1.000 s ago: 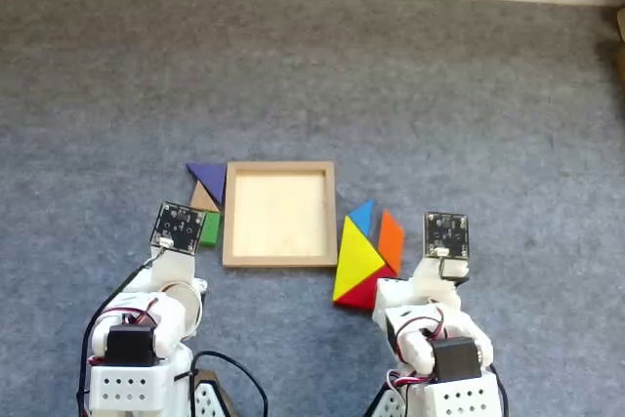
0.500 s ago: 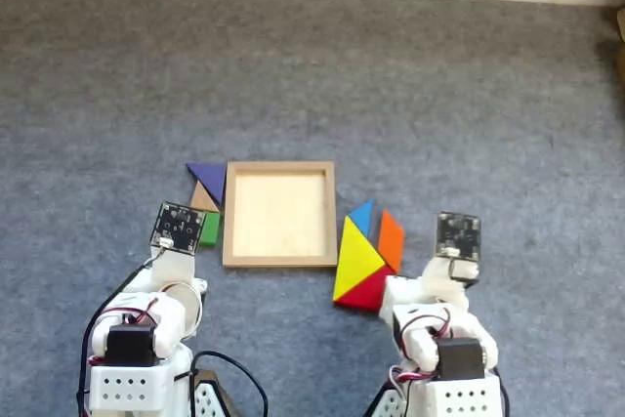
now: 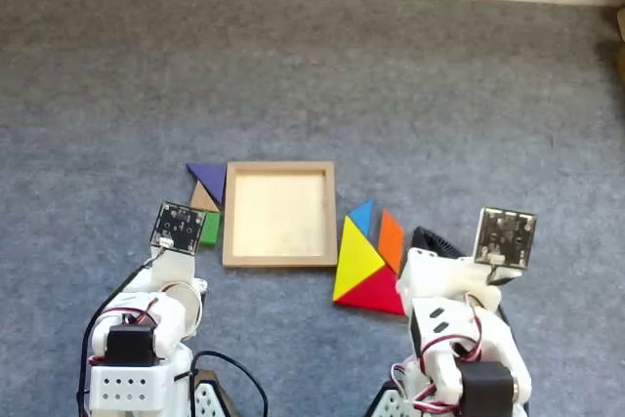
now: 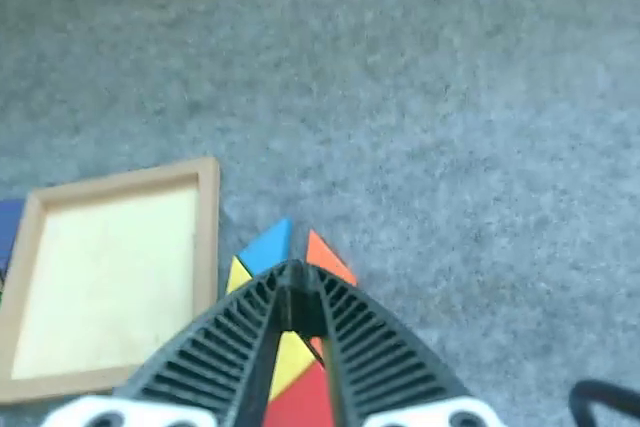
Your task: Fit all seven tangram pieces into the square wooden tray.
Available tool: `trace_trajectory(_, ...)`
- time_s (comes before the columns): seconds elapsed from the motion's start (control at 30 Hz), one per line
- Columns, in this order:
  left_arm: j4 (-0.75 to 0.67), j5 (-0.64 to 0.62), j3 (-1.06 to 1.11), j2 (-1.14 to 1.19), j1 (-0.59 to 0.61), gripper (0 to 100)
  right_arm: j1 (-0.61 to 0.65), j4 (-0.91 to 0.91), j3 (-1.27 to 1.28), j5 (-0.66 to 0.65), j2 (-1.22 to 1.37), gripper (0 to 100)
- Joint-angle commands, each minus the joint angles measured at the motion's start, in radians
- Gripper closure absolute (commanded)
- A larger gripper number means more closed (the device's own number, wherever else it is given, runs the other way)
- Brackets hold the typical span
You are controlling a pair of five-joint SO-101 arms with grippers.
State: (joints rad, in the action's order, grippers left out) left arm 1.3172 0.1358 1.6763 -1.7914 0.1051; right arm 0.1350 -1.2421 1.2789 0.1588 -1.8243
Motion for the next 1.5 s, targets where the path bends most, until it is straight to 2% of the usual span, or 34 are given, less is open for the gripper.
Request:
trace_trajectory(0.0, 0.006, 0.009, 0.019, -0.031, -0.007, 99, 0.041, -0.008, -0.117, -0.006, 0.116, 99.4)
trace_trajectory(0.3, 0.006, 0.009, 0.019, -0.031, -0.007, 99, 0.193, -0.007, -0.34, -0.009, 0.671, 99.4)
trace_trajectory(0.53, 0.006, 0.009, 0.019, -0.031, -0.007, 99, 0.219, 0.099, -0.369, -0.011, 0.831, 99.2)
trace_trajectory(0.6, 0.006, 0.009, 0.019, -0.031, -0.007, 99, 0.26, 0.12, -0.364, -0.008, 0.857, 98.9)
trace_trajectory(0.73, 0.006, 0.009, 0.019, -0.031, -0.007, 99, 0.386, 0.122, -0.363, 0.015, 0.937, 87.1)
trace_trajectory(0.87, 0.006, 0.009, 0.019, -0.031, -0.007, 99, 0.456, 0.127, -0.366, 0.146, 1.059, 78.7)
trace_trajectory(1.0, 0.006, 0.009, 0.019, -0.031, -0.007, 99, 0.476, 0.14, -0.369, 0.178, 1.185, 78.2)
trace_trajectory(1.27, 0.006, 0.009, 0.019, -0.031, -0.007, 99, 0.469, 0.305, -0.364, 0.175, 1.368, 78.2)
trace_trajectory(1.47, 0.006, 0.009, 0.019, -0.031, -0.007, 99, 0.394, 0.34, -0.371, 0.172, 1.514, 78.2)
